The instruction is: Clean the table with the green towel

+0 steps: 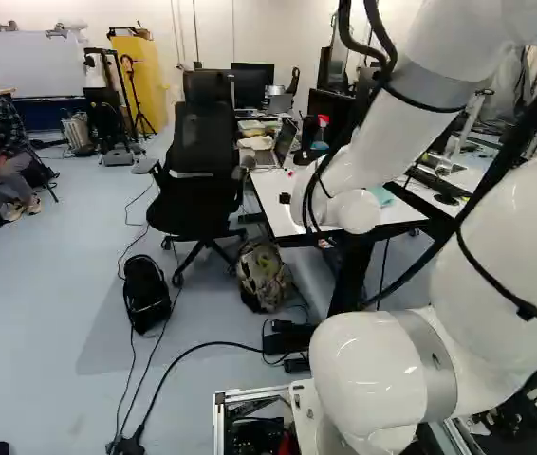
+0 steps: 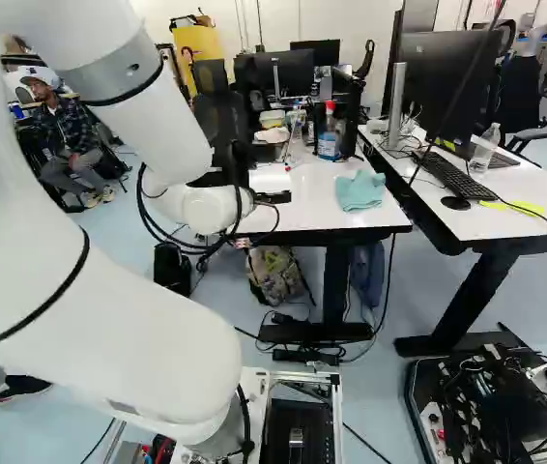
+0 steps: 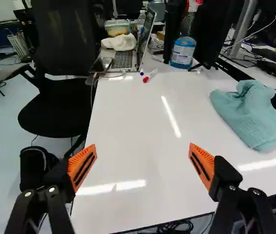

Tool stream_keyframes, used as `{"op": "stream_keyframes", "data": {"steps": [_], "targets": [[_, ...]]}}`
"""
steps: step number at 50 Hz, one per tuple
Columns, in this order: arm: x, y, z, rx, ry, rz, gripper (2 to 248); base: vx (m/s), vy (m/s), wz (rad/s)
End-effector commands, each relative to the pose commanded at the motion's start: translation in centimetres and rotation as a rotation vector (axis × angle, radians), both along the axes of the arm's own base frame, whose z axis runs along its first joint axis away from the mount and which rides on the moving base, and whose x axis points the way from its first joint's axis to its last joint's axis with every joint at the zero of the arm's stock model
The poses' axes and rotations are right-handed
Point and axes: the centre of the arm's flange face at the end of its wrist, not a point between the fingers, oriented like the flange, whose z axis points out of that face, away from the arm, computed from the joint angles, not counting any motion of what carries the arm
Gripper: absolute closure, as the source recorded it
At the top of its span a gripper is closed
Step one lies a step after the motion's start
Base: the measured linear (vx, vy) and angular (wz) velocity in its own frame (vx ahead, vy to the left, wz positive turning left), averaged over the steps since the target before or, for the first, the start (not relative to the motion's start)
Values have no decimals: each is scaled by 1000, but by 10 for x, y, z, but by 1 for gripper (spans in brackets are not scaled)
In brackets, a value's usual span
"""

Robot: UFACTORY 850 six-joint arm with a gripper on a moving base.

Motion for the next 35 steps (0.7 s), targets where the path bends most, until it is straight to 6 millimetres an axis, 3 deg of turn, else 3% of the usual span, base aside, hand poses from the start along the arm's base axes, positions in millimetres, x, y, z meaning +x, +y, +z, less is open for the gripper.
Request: {"op": "stream_keyframes", "data": {"steps": [35], "targets": [[-49, 16, -20, -6, -84, 53, 3, 0, 0, 0]]}}
